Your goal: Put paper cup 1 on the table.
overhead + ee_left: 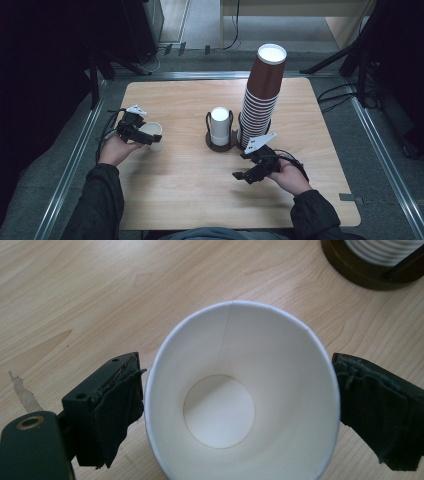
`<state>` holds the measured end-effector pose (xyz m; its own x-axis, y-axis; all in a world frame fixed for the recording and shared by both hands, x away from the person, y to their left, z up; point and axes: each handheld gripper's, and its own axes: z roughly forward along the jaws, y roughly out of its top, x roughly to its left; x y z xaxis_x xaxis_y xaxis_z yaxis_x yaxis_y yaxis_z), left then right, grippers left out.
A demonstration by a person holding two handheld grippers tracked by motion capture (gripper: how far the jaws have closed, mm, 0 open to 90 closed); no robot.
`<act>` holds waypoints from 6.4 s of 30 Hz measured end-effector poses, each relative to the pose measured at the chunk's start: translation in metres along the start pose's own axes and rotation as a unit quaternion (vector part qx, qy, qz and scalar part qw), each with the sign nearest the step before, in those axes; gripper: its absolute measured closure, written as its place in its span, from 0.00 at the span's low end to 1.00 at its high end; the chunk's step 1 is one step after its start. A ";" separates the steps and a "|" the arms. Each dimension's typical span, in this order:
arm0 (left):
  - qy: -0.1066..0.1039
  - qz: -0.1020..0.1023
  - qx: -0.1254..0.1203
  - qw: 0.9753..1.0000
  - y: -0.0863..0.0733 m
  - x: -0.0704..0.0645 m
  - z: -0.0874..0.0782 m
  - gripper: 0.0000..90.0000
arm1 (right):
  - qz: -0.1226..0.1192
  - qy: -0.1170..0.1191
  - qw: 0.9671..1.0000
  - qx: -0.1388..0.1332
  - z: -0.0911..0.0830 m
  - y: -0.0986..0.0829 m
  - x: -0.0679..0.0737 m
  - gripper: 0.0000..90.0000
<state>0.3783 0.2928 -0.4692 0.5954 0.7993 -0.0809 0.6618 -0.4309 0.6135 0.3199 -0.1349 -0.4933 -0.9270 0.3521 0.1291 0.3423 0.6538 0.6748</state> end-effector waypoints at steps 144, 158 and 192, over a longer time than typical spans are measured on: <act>-0.173 0.108 -0.034 0.978 0.019 -0.124 -0.009 0.39 | 0.004 -0.068 0.992 -0.106 -0.205 0.172 -0.079 0.20; -0.171 0.110 -0.030 0.979 0.019 -0.126 -0.010 0.39 | -0.011 -0.081 0.993 -0.091 -0.207 0.177 -0.076 0.21; -0.177 0.104 -0.016 0.979 0.018 -0.122 -0.008 0.38 | -0.021 -0.092 0.986 -0.137 -0.251 0.208 -0.060 0.23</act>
<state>0.3141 0.1904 -0.4423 0.8401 0.4984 -0.2140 0.4975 -0.5509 0.6701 0.4079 -0.1886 -0.1783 -0.8879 0.4597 -0.0202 0.2262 0.4744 0.8508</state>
